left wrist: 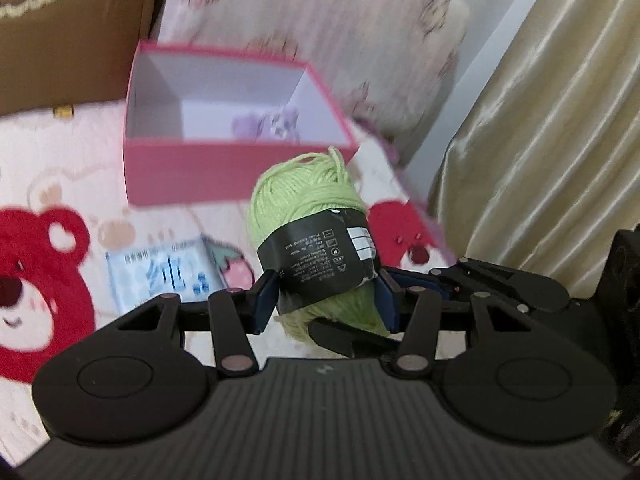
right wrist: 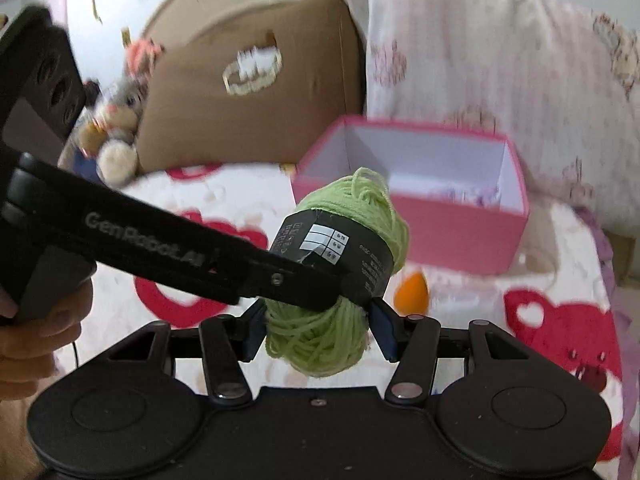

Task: Organize objects
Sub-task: 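Lift the green yarn ball with the right tool into the pink box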

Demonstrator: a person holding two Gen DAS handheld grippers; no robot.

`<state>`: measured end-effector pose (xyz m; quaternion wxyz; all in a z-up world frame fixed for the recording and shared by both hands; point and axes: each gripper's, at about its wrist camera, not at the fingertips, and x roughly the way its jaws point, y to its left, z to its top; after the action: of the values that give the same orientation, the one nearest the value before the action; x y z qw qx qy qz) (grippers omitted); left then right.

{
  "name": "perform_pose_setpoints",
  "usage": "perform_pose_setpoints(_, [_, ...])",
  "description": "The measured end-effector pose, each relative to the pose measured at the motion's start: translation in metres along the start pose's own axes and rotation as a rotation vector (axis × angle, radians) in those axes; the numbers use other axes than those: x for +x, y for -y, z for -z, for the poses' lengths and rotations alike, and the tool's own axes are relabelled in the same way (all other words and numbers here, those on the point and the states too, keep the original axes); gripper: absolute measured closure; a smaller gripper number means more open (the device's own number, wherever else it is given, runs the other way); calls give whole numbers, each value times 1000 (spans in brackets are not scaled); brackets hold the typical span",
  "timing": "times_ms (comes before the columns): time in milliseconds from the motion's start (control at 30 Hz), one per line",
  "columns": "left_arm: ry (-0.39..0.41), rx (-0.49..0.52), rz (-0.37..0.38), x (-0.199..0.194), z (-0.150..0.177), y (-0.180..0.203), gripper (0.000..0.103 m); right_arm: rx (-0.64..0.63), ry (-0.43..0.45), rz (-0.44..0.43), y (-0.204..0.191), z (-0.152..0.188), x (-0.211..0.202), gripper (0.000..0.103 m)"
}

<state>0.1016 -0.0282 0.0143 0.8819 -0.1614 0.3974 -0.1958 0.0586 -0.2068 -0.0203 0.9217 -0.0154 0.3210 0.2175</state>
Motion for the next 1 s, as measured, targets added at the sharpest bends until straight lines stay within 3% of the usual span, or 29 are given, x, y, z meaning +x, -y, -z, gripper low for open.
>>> perform_pose_setpoints(200, [53,20,-20,-22,-30,8,53,-85,39,19,-9,-36,-5,44])
perform_pose_setpoints(433, [91,-16,-72,-30,-79,-16,53,-80,78,-57,0,-85,20,44])
perform_pose_setpoints(833, [30,56,-154,26,-154,-31,54,66,35,-94,52,-144,84,44])
perform_pose_setpoints(1000, [-11,17,-168,65,-180,-40,53,162,11,-106,86,-155,114,44])
